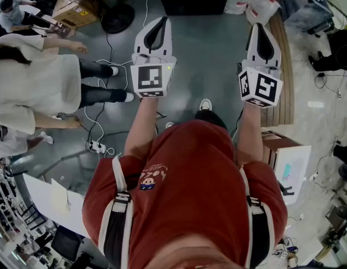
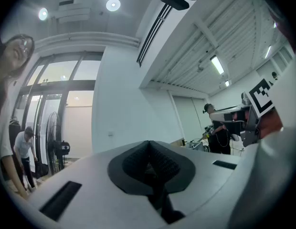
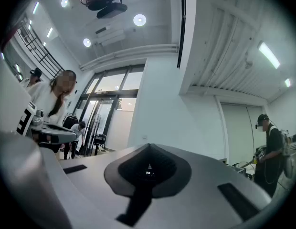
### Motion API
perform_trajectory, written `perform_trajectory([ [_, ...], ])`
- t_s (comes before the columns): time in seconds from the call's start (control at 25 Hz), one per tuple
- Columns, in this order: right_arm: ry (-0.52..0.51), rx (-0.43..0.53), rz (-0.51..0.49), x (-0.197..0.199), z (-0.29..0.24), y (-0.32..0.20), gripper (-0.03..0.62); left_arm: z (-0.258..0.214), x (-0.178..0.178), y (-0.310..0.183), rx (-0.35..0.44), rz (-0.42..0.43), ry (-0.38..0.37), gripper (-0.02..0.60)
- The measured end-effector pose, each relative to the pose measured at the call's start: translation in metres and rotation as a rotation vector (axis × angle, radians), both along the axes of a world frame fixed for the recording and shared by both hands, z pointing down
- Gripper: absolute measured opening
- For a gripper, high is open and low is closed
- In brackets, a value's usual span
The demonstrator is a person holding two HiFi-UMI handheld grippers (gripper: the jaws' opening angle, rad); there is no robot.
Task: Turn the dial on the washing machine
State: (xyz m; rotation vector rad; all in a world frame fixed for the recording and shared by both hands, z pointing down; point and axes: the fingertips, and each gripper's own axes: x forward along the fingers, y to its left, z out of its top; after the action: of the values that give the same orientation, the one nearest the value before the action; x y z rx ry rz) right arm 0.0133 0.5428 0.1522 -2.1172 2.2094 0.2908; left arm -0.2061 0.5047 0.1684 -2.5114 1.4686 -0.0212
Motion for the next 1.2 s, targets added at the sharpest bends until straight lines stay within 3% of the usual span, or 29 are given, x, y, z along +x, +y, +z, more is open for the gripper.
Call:
perform_trajectory([
  [0.4, 0.0, -0.007, -0.004, 0.024, 0.004, -0.018, 0.006, -0.002, 0.024, -0.019, 0.0, -0.001, 0.007, 0.017],
  [1.0, -0.02, -0.02, -0.011, 0.116, 0.025, -0.082, 0.006, 0.015, 0.113, -0.081, -0.018, -0.025, -0.015, 0.017],
  [1.2, -0.034, -0.038, -0.039, 0.133, 0.03, -0.117, 0.006, 0.018, 0.128, -0.106, -0.031, -0.045, -0.013, 0.016],
])
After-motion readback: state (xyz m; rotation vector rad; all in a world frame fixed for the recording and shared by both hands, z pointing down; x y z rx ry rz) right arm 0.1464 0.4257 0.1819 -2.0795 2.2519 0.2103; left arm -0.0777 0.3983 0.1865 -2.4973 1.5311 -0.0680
